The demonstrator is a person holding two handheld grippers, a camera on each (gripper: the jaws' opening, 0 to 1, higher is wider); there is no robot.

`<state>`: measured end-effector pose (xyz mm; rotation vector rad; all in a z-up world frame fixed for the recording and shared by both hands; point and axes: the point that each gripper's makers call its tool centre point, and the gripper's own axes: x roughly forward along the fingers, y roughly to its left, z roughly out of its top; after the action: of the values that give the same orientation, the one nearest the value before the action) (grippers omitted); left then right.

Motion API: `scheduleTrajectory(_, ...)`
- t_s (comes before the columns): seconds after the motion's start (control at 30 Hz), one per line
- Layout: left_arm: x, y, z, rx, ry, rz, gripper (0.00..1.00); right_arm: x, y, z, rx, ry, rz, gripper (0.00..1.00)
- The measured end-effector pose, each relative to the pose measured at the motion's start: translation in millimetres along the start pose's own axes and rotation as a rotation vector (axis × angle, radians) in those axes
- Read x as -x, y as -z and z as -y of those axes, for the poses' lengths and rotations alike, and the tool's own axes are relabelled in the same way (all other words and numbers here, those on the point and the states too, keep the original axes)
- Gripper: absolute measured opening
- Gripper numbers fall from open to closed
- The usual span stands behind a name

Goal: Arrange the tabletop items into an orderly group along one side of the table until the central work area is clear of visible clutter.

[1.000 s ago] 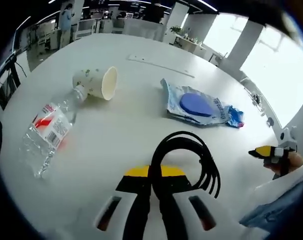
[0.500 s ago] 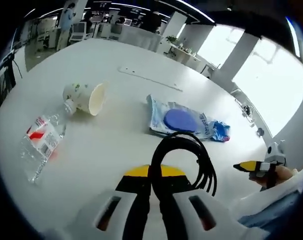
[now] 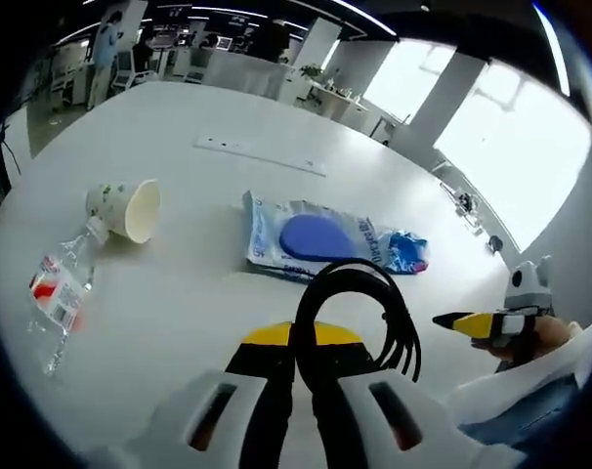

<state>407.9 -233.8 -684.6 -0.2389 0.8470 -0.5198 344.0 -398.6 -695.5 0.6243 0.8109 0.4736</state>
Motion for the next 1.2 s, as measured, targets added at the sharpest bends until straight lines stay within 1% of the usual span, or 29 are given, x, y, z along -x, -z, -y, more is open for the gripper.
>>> scheduleTrajectory(0.17,-3.0,3.2,12.0,-0.024,0.027,-0.016,0.01,-7.4,4.0,-20.1,0.05,-0.044,-0.044,0.47)
scheduleTrajectory(0.5,-7.0,6.5,26.6,-0.054,0.059,-0.035,0.02,-24.1,-2.5,-43.1,0.04,-0.11,-0.059,0.45)
scheduleTrajectory(0.67,-7.7,8.9,33.2,-0.065,0.081,-0.041,0.02,-33.0,1.8,-50.8,0.047,-0.128,-0.085,0.4)
scheduleTrajectory(0.83,-8.1,9.4,38.2,-0.071,0.098,-0.045,0.02,-38.7,8.1,-52.0,0.057,-0.13,-0.113,0.36)
scheduleTrajectory(0.9,-8.8,10.4,41.6,-0.072,0.112,-0.051,0.02,-39.7,10.2,-52.0,0.06,-0.127,-0.123,0.36)
scheduleTrajectory(0.93,-9.0,10.9,43.2,-0.073,0.118,-0.052,0.02,-39.6,10.1,-52.3,0.063,-0.126,-0.122,0.34)
scheduleTrajectory(0.97,-9.5,12.0,46.2,-0.077,0.126,-0.056,0.02,-39.5,9.6,-53.7,0.066,-0.135,-0.118,0.29)
scheduleTrajectory(1.03,-9.8,12.9,47.6,-0.092,0.126,-0.059,0.02,-38.7,11.1,-47.5,0.07,-0.108,-0.125,0.19)
scheduleTrajectory(1.07,-9.7,12.9,47.9,-0.09,0.129,-0.06,0.02,-37.4,12.4,-41.3,0.076,-0.083,-0.129,0.13)
scheduleTrajectory(1.1,-9.9,12.8,50.2,-0.079,0.145,-0.059,0.02,-35.8,13.6,-44.0,0.016,-0.099,-0.13,0.11)
scheduleTrajectory(1.13,-10.4,12.8,50.2,-0.08,0.147,-0.058,0.03,-34.5,11.6,-41.8,-0.026,-0.098,-0.115,0.11)
scheduleTrajectory(1.2,-11.4,13.5,53.3,-0.09,0.159,-0.057,0.03,-32.5,11.4,-38.0,-0.024,-0.095,-0.108,0.1)
